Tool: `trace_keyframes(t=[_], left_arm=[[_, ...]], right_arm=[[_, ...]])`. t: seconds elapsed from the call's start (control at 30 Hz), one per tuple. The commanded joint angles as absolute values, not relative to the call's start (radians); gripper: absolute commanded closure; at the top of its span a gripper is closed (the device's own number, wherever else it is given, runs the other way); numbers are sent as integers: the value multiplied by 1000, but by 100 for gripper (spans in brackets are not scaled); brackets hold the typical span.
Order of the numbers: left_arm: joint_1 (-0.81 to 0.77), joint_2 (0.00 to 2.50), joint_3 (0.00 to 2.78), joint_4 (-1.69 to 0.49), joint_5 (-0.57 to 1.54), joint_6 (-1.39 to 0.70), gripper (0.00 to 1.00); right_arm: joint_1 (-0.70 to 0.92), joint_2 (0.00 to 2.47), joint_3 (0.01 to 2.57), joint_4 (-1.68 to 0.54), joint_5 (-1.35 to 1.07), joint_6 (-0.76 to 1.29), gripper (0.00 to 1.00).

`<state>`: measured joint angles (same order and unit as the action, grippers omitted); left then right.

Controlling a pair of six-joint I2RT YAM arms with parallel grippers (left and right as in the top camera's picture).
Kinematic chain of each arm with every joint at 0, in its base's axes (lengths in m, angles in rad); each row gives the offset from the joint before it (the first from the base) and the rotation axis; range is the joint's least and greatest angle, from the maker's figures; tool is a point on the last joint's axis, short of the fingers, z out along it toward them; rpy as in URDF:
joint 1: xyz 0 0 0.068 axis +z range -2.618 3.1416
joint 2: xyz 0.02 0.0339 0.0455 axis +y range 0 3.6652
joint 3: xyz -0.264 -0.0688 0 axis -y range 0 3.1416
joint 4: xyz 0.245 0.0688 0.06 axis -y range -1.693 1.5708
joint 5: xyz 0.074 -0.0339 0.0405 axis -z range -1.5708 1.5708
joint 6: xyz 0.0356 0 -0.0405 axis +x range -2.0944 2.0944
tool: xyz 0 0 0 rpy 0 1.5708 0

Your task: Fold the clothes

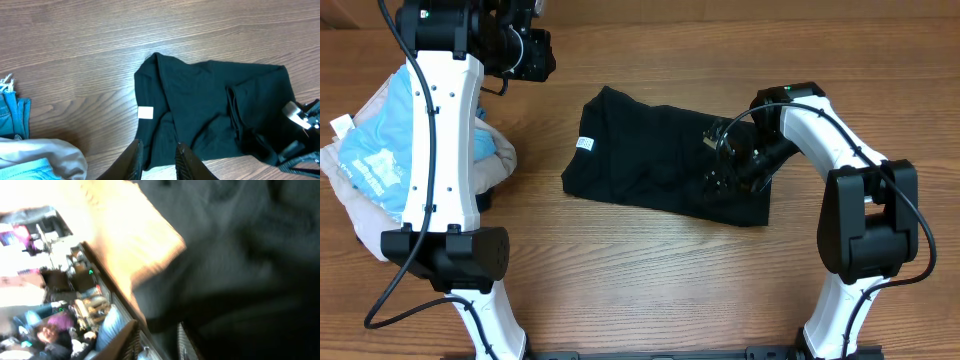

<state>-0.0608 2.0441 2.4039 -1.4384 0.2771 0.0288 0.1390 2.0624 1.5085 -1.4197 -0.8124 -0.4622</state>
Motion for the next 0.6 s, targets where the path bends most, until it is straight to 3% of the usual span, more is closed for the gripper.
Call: trace_keyframes(t=[0.0,0.13,0.23,0.37,0.57], left_arm=[[-57,2038,2426,-1423,289,38,74],[-58,2038,2426,-1416,289,38,73],[-59,2038,2426,-1415,289,38,68],[-60,2038,2426,-1412,334,38,63],[-60,2038,2426,-1409,341,38,61]], right_arm=[[122,2030,1514,-1366,-817,-479,69],[97,2029,1555,-1313,-816,-424,68],[88,2029,1557,-1135,-789,-98,64],[139,2029,1557,-963,-643,186,56],[265,2032,1556,-939,-273,368,50]])
